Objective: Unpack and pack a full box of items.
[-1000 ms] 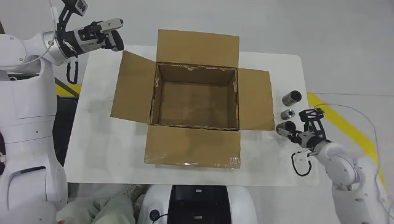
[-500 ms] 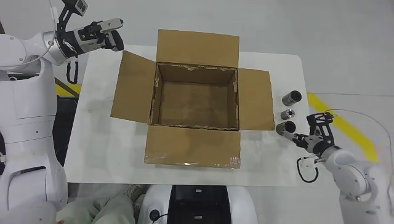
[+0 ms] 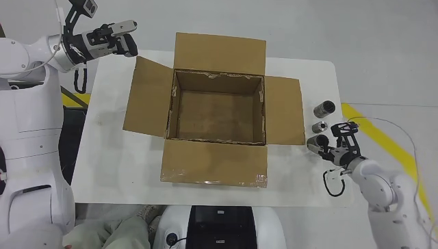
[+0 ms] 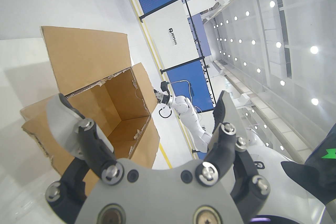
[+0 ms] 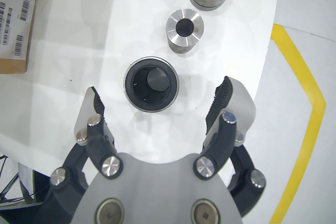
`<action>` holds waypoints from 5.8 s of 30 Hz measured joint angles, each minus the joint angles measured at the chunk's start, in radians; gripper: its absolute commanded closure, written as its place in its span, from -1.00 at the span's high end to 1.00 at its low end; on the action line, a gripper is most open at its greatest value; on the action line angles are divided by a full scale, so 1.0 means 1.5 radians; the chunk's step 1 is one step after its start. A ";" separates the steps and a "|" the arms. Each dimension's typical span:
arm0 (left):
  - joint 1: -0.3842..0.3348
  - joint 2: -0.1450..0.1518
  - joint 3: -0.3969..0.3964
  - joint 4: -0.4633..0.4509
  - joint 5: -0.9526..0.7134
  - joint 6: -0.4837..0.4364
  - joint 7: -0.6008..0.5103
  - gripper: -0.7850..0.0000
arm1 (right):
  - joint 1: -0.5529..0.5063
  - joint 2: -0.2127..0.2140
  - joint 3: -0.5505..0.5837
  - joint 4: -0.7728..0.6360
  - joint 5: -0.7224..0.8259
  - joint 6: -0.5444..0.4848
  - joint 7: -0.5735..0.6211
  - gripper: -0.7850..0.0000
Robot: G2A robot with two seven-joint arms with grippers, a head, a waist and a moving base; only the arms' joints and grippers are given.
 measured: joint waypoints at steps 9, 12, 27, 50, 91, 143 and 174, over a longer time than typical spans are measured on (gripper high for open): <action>0.000 0.000 0.000 0.000 0.000 0.000 0.000 1.00 | 0.029 0.002 -0.019 0.032 0.002 -0.002 -0.001 0.66; 0.000 0.000 0.000 0.000 0.000 0.000 0.000 1.00 | 0.034 0.002 -0.022 0.037 0.004 -0.004 -0.001 0.48; 0.000 0.000 0.000 0.000 0.000 0.000 0.000 1.00 | 0.038 0.008 -0.024 0.039 0.012 -0.008 0.009 -0.73; 0.000 0.000 0.000 0.000 0.000 0.000 0.000 1.00 | -0.069 0.018 0.045 -0.173 0.031 0.015 0.004 -1.00; 0.000 0.000 0.000 0.000 0.000 0.000 0.000 1.00 | 0.103 0.020 -0.153 -0.384 -0.020 0.051 0.051 -1.00; 0.000 0.000 0.000 0.000 0.000 0.000 0.000 1.00 | 0.473 -0.042 -0.511 -0.101 0.020 0.011 0.055 -1.00; 0.000 0.000 0.000 0.000 0.000 0.000 0.000 1.00 | 0.702 -0.181 -0.749 0.316 0.113 -0.029 -0.028 -1.00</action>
